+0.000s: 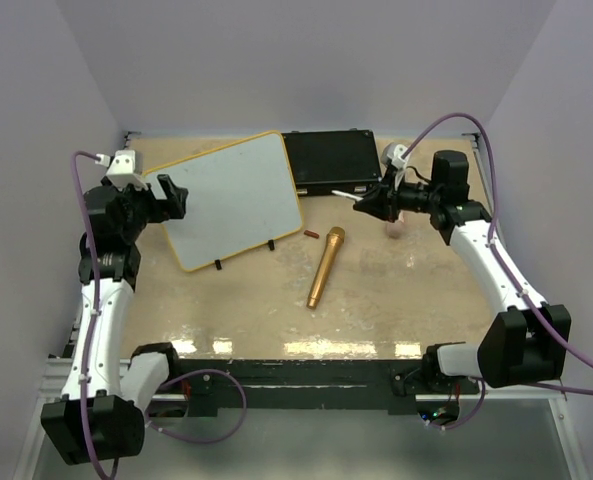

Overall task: Write a sentence on the whiteboard
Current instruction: Place the pen cap at the center of the board, then pick up the whiteboard from the whiteboard stand.

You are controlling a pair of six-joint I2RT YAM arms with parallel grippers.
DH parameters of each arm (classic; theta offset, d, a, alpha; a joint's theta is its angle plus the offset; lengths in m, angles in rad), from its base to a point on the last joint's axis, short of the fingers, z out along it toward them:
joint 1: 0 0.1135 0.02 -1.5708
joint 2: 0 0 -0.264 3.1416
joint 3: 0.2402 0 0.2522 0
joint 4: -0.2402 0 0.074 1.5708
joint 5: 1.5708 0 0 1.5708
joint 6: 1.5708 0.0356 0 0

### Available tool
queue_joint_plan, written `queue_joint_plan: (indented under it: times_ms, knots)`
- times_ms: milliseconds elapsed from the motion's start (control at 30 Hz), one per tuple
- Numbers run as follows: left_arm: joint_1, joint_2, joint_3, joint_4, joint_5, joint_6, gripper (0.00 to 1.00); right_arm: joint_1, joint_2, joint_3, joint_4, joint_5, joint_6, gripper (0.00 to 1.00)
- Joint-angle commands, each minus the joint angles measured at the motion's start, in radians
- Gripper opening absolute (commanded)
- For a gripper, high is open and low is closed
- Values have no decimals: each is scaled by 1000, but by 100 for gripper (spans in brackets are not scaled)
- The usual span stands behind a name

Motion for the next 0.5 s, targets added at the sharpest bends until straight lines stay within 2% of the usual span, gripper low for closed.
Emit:
queue_joint_plan:
  times_ms: [0, 133, 333, 467]
  knots:
    - [69, 19, -1, 45, -11, -21, 98, 25, -19, 2, 5, -22, -12, 0]
    - [157, 66, -18, 108, 39, -54, 98, 48, -17, 4, 0, -16, -16, 0]
    - [219, 121, -26, 181, 102, -55, 98, 76, -12, 4, -3, -7, -22, 0]
    - [265, 170, -53, 258, 220, -81, 98, 93, -8, 5, -9, -6, -28, 0]
